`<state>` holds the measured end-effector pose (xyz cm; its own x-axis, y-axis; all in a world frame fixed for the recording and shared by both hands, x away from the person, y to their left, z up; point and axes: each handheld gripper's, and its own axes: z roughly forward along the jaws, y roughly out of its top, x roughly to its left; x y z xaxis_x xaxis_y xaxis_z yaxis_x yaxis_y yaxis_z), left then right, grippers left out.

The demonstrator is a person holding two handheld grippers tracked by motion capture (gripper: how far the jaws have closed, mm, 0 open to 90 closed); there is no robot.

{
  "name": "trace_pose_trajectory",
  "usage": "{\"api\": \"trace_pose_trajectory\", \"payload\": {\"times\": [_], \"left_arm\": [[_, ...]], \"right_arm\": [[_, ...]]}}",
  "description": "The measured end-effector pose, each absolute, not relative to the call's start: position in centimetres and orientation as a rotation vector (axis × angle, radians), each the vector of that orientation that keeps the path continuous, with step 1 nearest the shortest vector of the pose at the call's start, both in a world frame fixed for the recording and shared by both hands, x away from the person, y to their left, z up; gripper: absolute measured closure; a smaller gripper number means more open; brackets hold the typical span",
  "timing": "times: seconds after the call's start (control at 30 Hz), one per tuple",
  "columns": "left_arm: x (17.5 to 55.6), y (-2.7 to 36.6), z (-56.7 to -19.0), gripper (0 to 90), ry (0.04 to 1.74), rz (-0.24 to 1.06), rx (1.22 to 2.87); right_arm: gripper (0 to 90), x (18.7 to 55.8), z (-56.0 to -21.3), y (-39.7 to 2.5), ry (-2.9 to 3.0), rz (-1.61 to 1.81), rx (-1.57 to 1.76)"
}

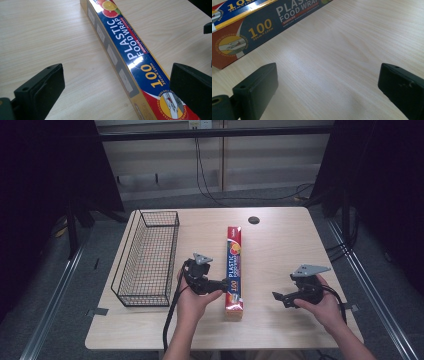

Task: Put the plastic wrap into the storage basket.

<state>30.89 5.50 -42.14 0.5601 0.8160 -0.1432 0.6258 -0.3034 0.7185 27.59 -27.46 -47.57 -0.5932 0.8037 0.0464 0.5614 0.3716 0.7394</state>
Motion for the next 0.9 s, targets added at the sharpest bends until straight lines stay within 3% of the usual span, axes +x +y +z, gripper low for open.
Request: {"api": "trace_pose_trajectory", "payload": {"times": [0.9], "left_arm": [[34.0, 1.1, -41.8, 4.3, 1.147, 0.245, 2.069]], "right_arm": [[2.8, 27.1, -47.5, -28.0, 2.294, 1.057, 1.209]]}}
